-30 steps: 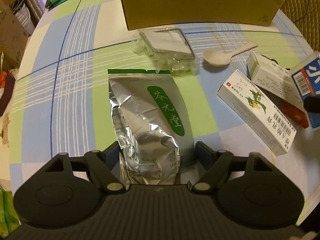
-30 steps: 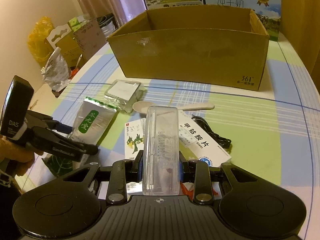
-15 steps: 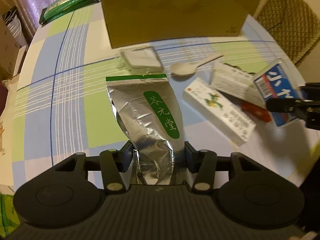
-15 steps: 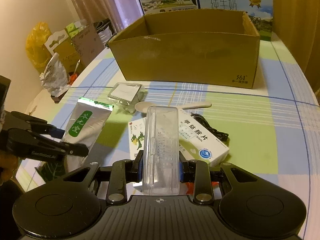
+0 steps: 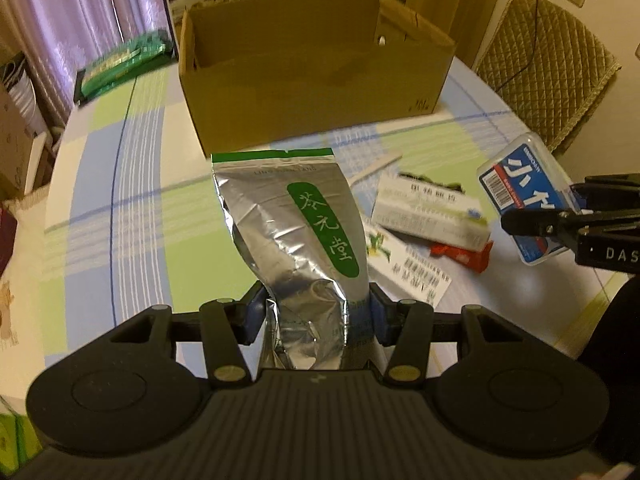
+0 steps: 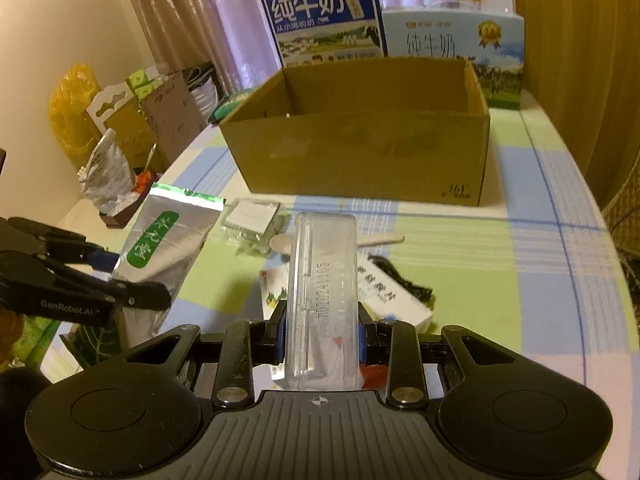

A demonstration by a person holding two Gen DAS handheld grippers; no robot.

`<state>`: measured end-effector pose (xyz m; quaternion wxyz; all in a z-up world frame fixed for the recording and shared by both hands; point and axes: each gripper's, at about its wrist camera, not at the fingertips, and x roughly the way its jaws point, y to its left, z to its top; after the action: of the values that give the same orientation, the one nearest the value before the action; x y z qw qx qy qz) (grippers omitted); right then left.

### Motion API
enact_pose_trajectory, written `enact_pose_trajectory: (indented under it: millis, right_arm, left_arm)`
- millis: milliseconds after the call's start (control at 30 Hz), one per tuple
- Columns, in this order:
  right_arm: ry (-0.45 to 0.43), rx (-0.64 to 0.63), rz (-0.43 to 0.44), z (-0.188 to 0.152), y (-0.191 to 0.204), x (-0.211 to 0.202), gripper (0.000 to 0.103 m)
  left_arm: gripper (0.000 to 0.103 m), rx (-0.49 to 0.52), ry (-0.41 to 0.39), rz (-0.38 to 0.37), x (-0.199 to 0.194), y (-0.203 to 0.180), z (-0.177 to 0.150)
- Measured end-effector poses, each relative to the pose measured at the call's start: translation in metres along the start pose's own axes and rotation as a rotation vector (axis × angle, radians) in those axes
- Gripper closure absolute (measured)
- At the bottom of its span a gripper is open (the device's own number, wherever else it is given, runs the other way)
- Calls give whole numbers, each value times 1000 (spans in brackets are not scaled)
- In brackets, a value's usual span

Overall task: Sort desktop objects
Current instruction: 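Carry the foil bag and plastic case over the cardboard box with both tools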

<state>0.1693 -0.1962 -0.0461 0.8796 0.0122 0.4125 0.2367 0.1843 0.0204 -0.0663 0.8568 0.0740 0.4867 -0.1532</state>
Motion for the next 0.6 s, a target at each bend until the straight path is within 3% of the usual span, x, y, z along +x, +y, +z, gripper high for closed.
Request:
enact_pose_trajectory:
  millis: [300,600]
  right_arm:
    - [-39,-32,-21,35,-9,0,75]
    - [-64,-67,-35,97,-32,23,75]
  left_arm:
    - [56,23,-60,1,-9,12,55]
    - [56,38,-106,-14,-1,21,135]
